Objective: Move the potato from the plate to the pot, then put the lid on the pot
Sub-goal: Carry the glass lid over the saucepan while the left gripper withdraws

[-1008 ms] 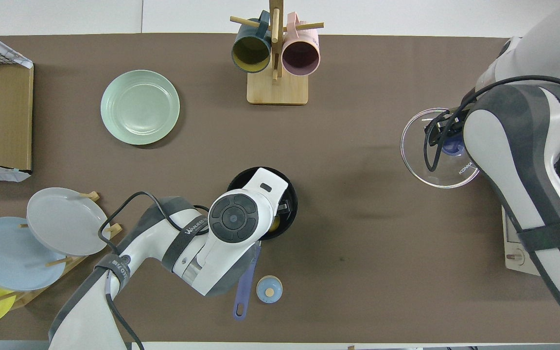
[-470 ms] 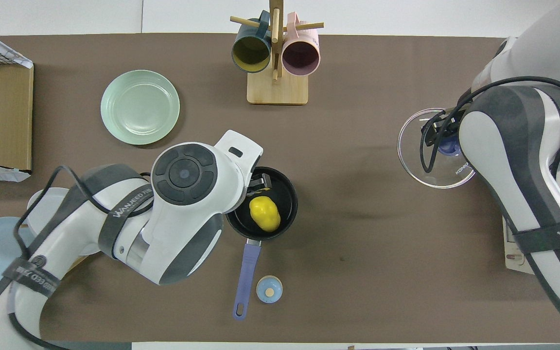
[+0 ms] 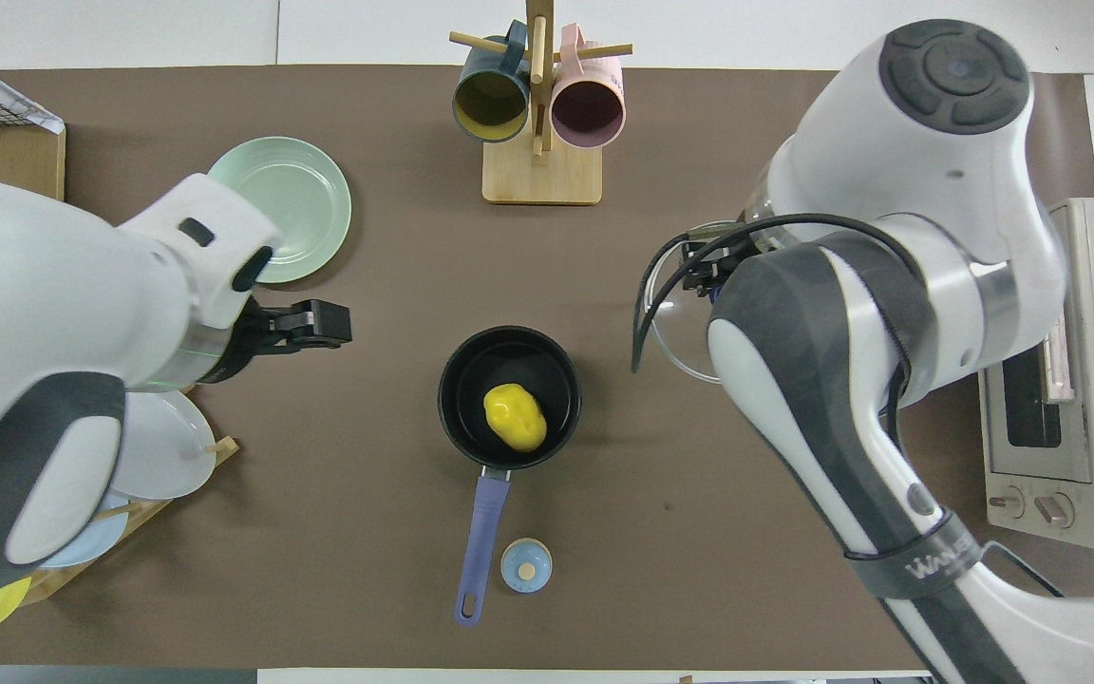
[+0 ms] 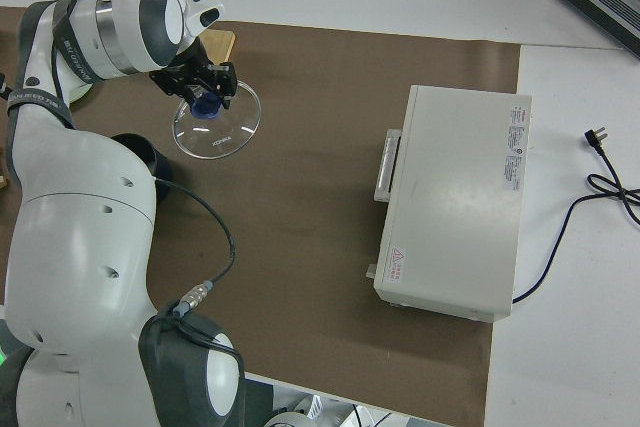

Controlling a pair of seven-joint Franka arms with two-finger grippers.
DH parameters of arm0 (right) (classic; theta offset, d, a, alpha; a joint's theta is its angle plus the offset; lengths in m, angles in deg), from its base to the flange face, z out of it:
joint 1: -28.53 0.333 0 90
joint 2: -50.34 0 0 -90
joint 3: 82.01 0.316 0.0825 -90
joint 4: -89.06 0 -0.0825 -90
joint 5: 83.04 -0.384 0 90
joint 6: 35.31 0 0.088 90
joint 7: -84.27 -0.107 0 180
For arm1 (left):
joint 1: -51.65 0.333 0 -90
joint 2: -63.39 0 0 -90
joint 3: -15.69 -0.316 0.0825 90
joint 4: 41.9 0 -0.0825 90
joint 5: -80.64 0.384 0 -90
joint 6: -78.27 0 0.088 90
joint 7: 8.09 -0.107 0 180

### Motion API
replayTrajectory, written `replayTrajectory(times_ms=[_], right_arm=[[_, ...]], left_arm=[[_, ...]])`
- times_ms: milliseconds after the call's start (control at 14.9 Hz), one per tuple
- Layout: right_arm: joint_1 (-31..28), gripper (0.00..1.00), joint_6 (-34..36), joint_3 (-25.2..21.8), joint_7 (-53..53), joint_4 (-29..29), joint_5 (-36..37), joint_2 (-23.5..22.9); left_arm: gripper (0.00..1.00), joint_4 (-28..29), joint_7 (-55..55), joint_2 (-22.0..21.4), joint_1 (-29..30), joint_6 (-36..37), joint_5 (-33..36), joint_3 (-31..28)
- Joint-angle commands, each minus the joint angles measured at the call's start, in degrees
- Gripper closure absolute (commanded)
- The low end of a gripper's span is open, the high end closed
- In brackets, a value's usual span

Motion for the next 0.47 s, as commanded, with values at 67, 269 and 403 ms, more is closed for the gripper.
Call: replayTrajectory(times_ms=[67,269,403], right_arm=[[6.37,1.00,-6.28,0.02,-8.19,1.29,-3.24,-0.33],[11.82,1.00,-6.81,0.11,-13.45,0.76,-2.81,-0.67],[17.69,1.00,-7.07,0.02,-20.48,-2.38,-2.37,-5.49]], left_arm=[[0.00,-2.63,-14.77,-0.41,8.98,3.76,-0.63,0.69],[0.00,-2.90,-18.13,-1.37,11.98,4.02,-0.46,0.78],[0.00,-3.51,-18.92,-1.64,13.21,6.64,0.59,0.60]])
